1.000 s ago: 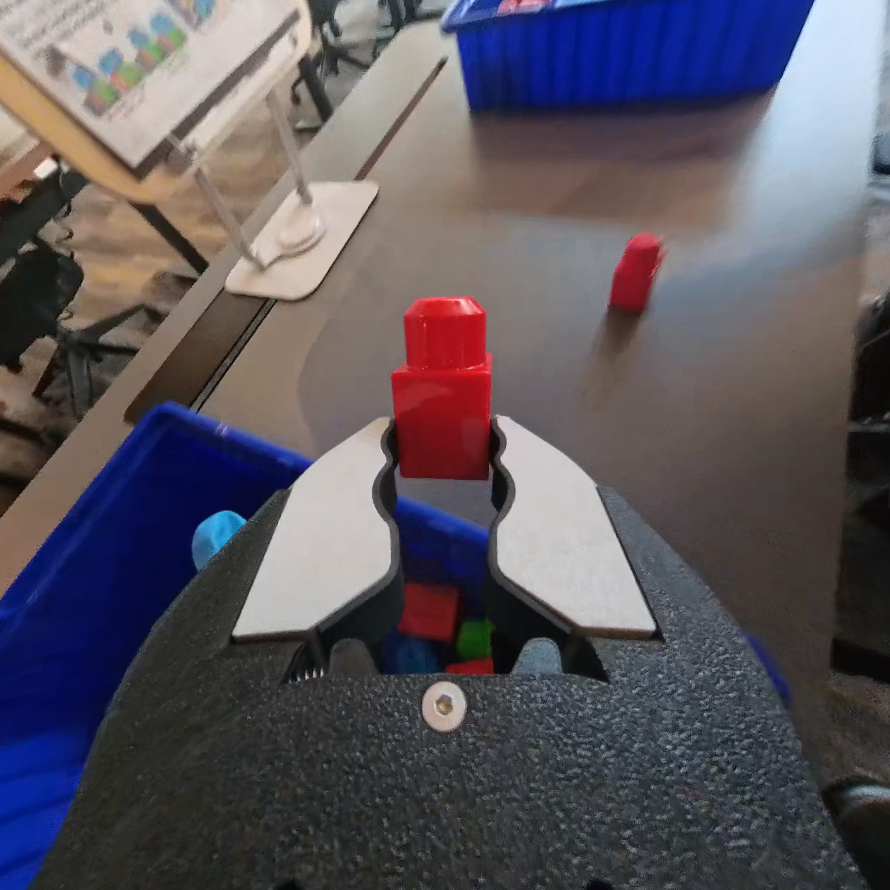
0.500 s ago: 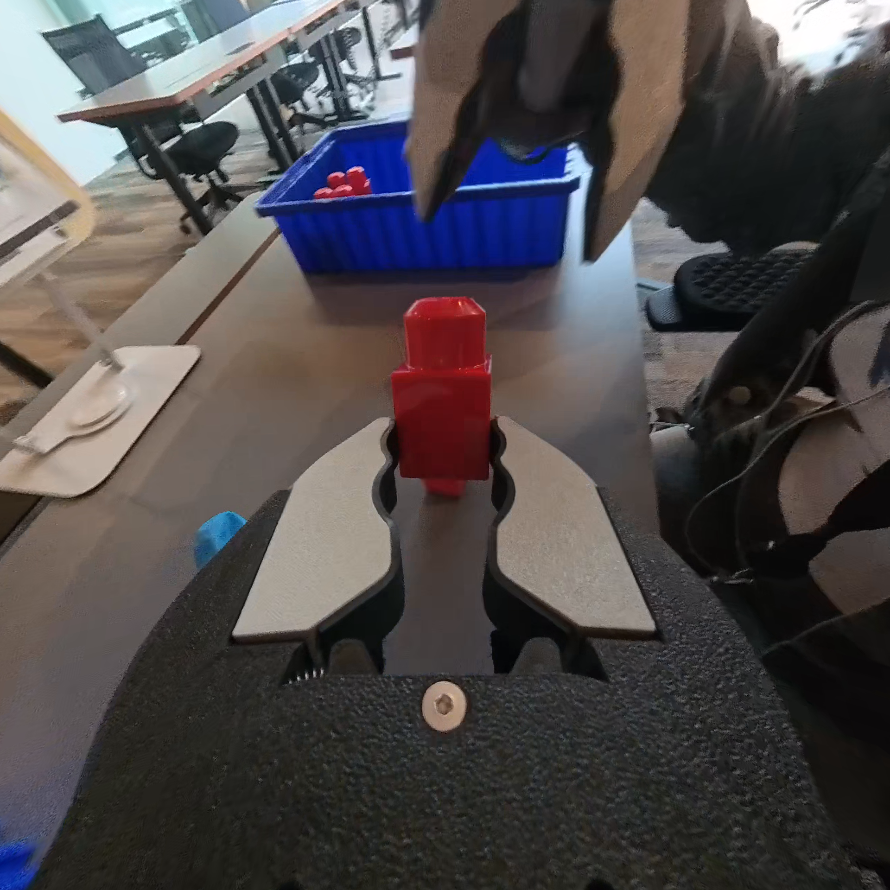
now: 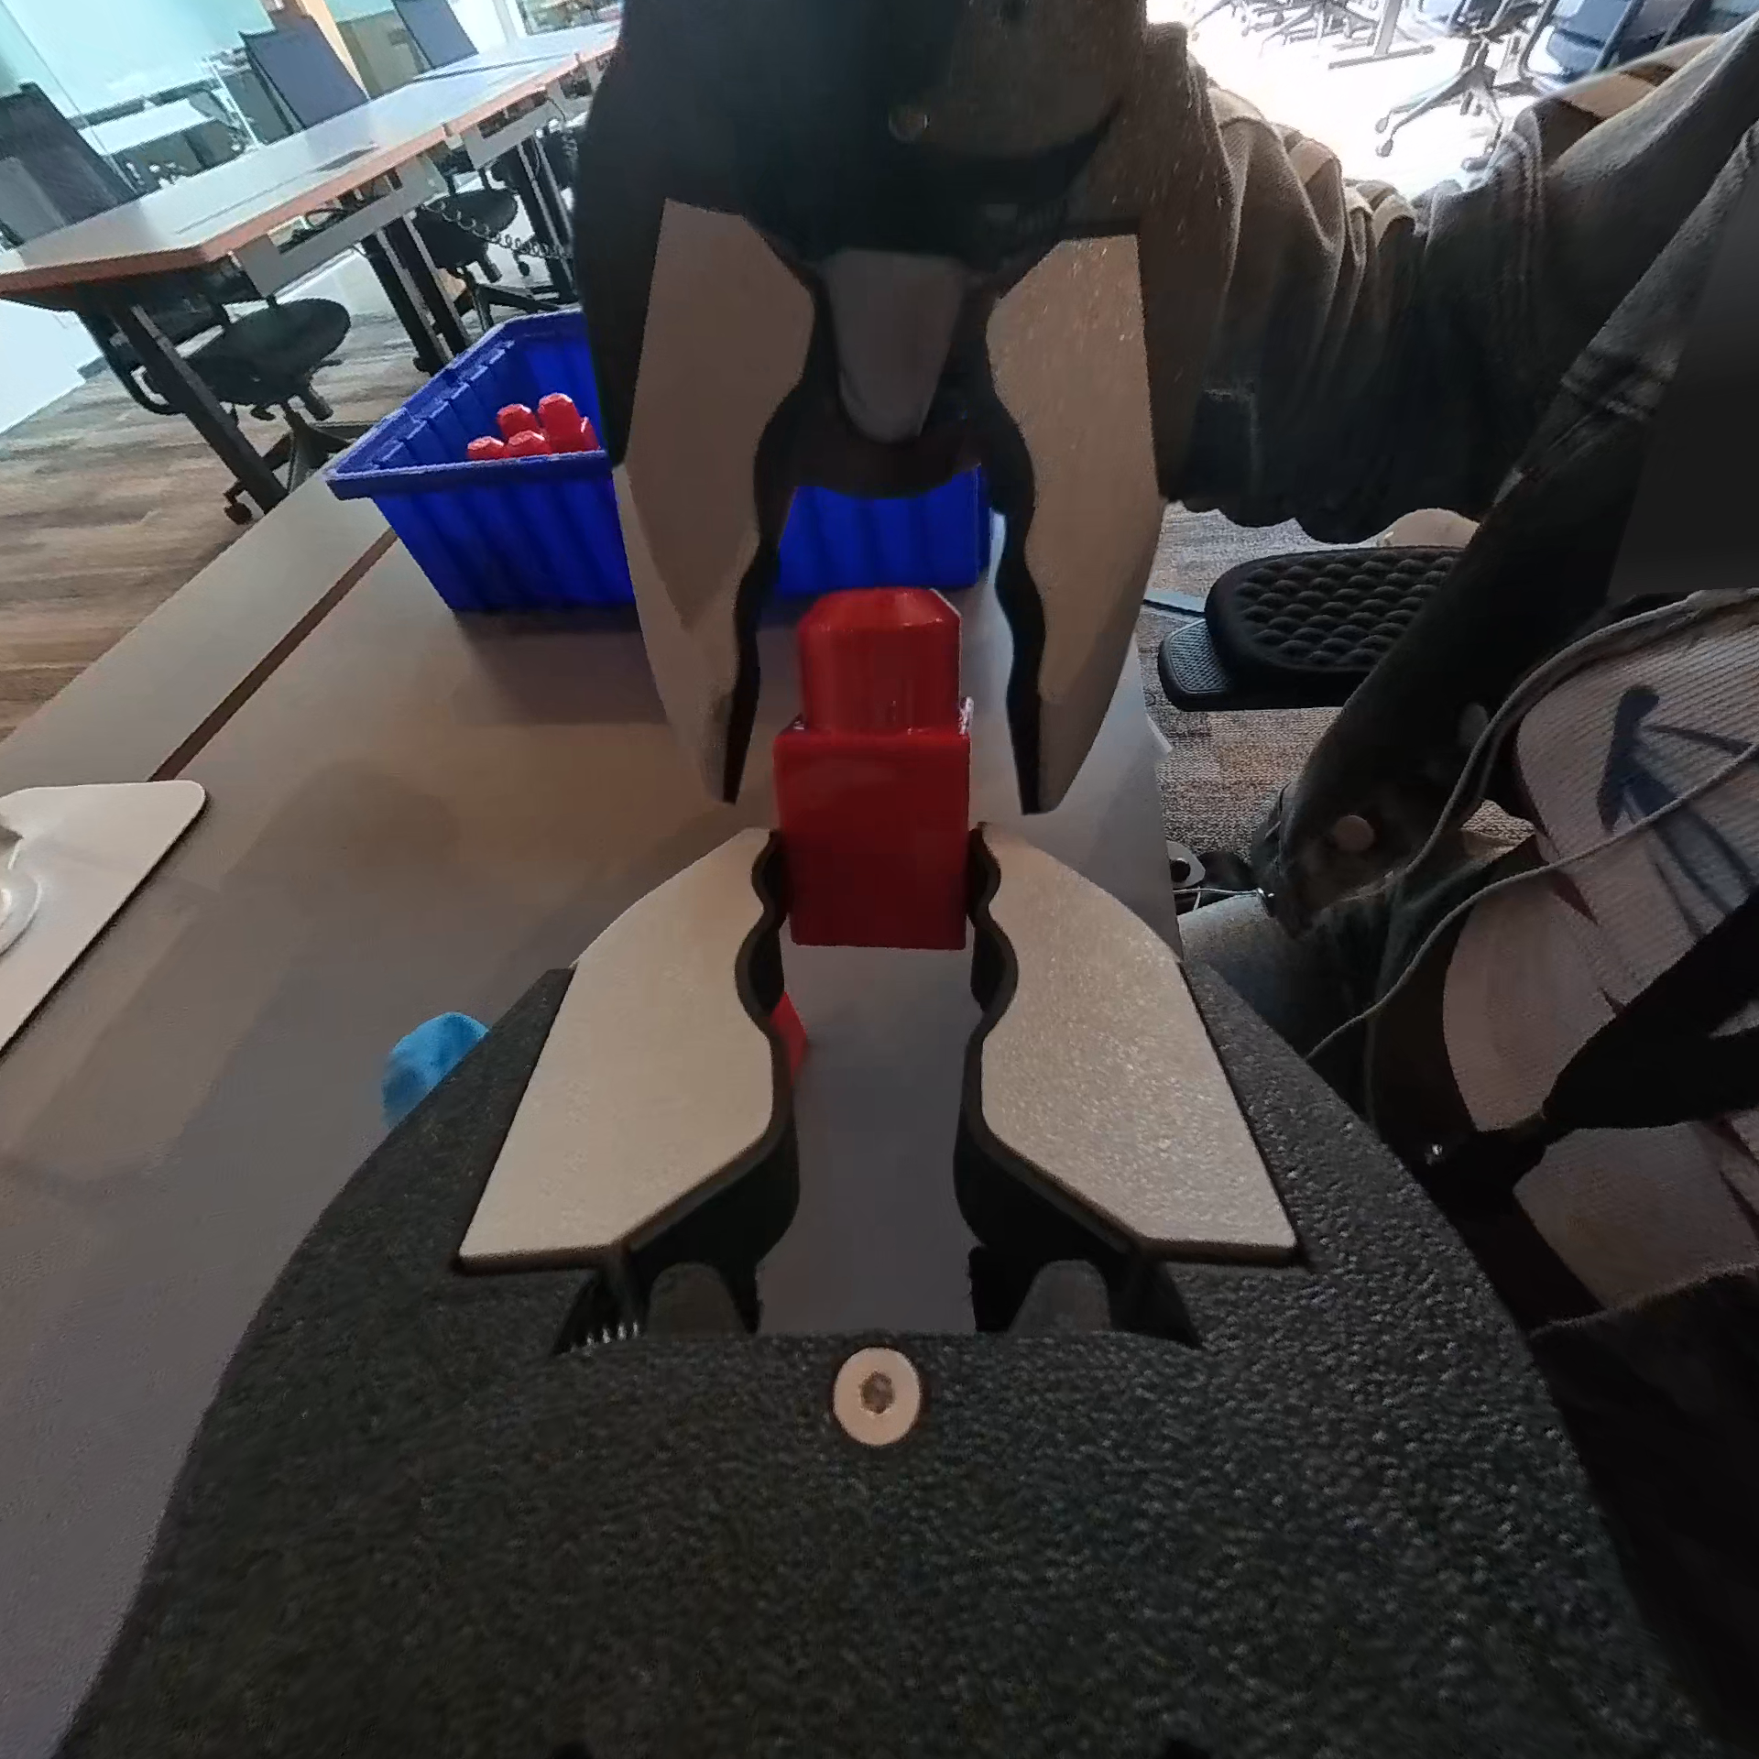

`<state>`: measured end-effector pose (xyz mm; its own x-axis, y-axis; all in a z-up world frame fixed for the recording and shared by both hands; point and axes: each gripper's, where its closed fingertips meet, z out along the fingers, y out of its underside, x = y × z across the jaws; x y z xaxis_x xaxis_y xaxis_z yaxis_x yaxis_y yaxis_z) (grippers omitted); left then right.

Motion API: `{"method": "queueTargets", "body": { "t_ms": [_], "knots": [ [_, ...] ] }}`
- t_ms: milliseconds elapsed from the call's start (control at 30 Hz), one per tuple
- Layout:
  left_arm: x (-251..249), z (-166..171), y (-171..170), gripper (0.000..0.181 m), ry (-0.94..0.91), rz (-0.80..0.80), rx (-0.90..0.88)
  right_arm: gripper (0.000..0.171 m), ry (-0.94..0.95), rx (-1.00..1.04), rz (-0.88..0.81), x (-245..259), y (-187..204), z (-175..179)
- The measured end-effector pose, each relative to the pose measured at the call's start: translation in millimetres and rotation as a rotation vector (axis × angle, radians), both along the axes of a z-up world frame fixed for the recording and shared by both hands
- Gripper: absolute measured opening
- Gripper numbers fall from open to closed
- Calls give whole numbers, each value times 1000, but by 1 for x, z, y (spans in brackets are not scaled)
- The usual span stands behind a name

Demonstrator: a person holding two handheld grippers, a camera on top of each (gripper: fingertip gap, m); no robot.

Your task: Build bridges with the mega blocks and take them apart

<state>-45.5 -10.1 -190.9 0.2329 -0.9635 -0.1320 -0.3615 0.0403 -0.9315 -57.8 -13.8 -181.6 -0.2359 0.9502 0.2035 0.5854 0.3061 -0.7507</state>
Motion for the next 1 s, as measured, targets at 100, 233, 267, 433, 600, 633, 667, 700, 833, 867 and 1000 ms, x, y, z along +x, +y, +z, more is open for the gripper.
{"method": "queueTargets", "body": {
  "t_ms": [100, 233, 267, 433, 600, 633, 667, 700, 833, 867, 1000],
  "knots": [
    [2, -4, 1, 36, 7, 7, 3, 36, -20, 5, 4, 1, 1, -4],
    [-7, -9, 7, 70, 23, 66, -11, 35, -67, 50, -16, 11, 11, -10],
    [-13, -11, 10, 75, 35, 96, -6, 35, -83, 53, -26, 15, 15, -12],
    [-50, -6, 16, 72, -12, 236, -4, 35, -256, 41, -96, 45, 43, -49],
    [-86, 1, 19, 68, -22, 354, -5, 35, -403, -11, -126, 60, 57, -95],
    [-91, 3, 18, 65, -20, 366, 1, 36, -423, -15, -130, 60, 60, -102],
    [-96, 6, 18, 67, -22, 380, 9, 36, -436, -19, -134, 60, 63, -107],
    [-100, 9, 18, 67, -28, 396, 17, 36, -445, -28, -137, 58, 66, -112],
    [-108, 17, 17, 66, -46, 420, 38, 36, -478, -52, -139, 52, 74, -127],
    [-110, 18, 17, 66, -47, 424, 43, 36, -488, -51, -139, 51, 76, -130],
    [-115, 16, 16, 65, -27, 433, 44, 36, -512, -53, -131, 45, 78, -138]
  ]
}}
